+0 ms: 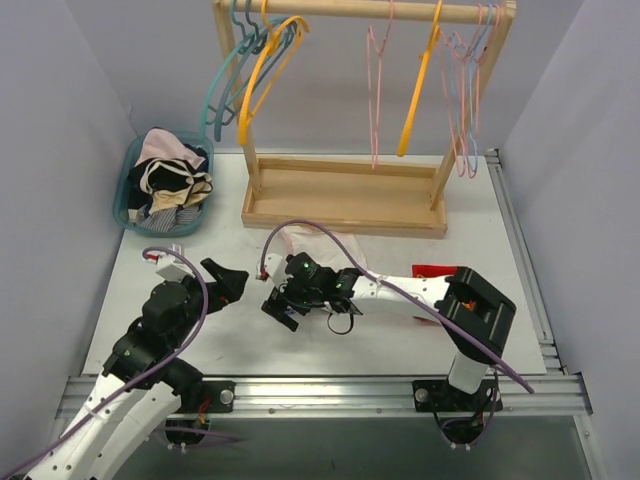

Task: Remove the underwear clipped to the hanger

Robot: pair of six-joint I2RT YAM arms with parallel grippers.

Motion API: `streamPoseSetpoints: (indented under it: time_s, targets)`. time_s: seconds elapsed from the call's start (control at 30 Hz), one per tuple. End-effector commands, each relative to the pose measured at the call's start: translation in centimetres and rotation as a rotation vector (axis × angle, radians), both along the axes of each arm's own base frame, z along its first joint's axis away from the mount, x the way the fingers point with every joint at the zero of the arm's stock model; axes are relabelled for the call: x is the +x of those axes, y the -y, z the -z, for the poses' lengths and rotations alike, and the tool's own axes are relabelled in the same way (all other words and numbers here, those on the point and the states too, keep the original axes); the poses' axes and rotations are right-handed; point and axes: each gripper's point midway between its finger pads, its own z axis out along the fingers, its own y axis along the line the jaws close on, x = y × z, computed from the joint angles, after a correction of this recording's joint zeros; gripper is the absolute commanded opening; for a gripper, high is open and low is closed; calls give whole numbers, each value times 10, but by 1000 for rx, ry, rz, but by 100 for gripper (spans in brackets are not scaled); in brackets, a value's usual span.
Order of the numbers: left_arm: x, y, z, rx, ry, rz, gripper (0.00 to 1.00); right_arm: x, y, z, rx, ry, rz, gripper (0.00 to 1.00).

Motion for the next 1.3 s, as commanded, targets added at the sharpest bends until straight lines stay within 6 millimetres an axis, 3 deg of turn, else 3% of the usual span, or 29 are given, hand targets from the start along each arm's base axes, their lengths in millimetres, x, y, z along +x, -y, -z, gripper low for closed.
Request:
streamPoseSetpoints:
  time_s: [0.0,0.27,0.53,0.63,0.67,0.7,0.77,0.83,0.93,0.97,1.03,1.07,1.1,1.13,1.17,1.23,1.27]
  targets:
    - [-6,-9,-3,21,10,-9,94,2,-15,-3,-14,37,-125,99]
    - [-8,-13,-1,13,6,-26,94,0,-24,32,-102,12,-175,92]
    - [-11,-17,-3,22,8,-38,94,0,-15,58,-175,-25,-143,73]
    - [-11,-18,-4,23,10,-37,94,-3,-9,65,-196,-51,-123,53]
    - [-11,-17,-4,22,10,-38,94,-3,-8,66,-201,-53,-117,23]
    - [-11,-17,-3,24,9,-37,94,-3,-7,66,-200,-59,-101,11]
    - [-10,-18,-4,24,9,-39,94,-4,-7,60,-188,-56,-96,0]
    - [-10,-18,-5,24,9,-40,94,-5,-6,56,-177,-59,-78,0]
    - [-10,-19,-6,27,10,-45,94,-5,-8,35,-132,-50,-55,0]
    - [-10,-19,-6,27,12,-45,94,-4,-9,17,-96,-33,-40,0]
    - [-10,-18,-8,24,15,-41,94,1,1,-2,-62,-11,43,0]
    - [-9,-16,-8,22,15,-33,94,5,4,-33,4,24,93,0]
    - [-8,-14,-5,22,14,-22,94,15,16,-47,17,72,179,0]
    - [-7,-5,-11,15,42,25,94,14,27,-53,26,89,200,0]
    - [-4,2,-10,18,39,55,94,13,35,-86,128,95,276,0]
    - [3,16,-17,18,68,112,94,22,61,-111,193,147,420,0]
    - [7,29,-8,33,28,171,94,20,80,-130,266,159,499,0]
